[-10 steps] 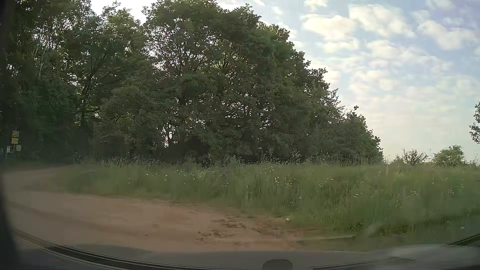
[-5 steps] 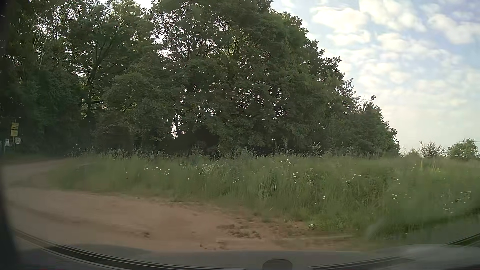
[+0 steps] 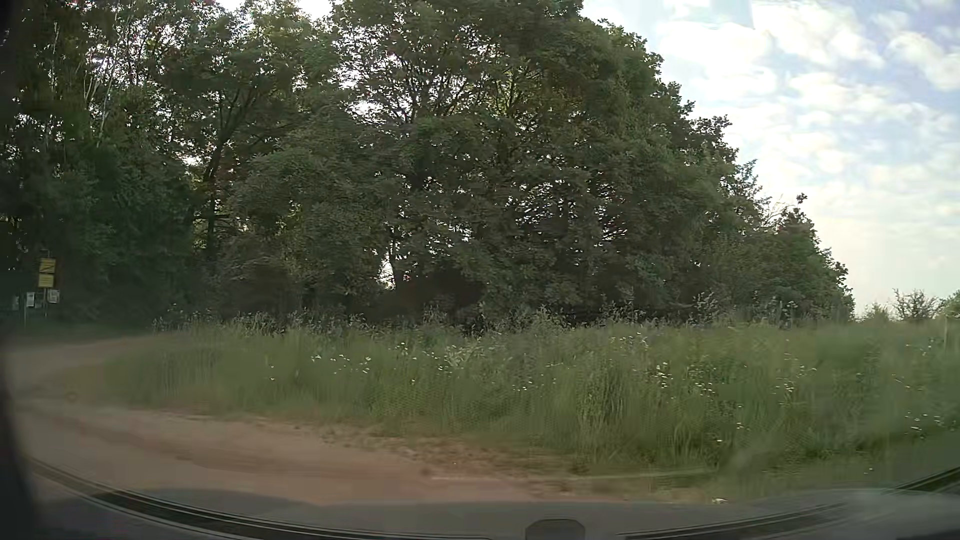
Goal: Follow the waypoints while adhering to traffic rules and regulations
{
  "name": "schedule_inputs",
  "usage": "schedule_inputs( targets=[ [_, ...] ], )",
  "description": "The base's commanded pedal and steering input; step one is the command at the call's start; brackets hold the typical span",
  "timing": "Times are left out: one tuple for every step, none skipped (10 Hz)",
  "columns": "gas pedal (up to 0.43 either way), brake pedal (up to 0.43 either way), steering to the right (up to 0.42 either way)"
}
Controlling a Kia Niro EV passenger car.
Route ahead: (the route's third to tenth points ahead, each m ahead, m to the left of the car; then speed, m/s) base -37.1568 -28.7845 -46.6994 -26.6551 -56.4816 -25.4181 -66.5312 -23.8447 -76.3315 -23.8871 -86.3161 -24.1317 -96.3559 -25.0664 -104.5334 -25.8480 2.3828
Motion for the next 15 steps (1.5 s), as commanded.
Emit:
schedule_inputs(
  targets=[
    [0.000, 0.110, -0.444],
    [0.000, 0.110, -0.496],
    [0.000, 0.110, -0.559],
    [0.000, 0.116, -0.615],
    [0.000, 0.134, -0.650],
    [0.000, 0.165, -0.705],
    [0.000, 0.177, -0.739],
    [0.000, 0.189, -0.773],
    [0.000, 0.201, -0.809],
    [0.000, 0.213, -0.835],
    [0.000, 0.220, -0.858],
    [0.000, 0.220, -0.882],
    [0.000, 0.220, -0.899],
    [0.000, 0.207, -0.921],
    [0.000, 0.195, -0.943]
  ],
)
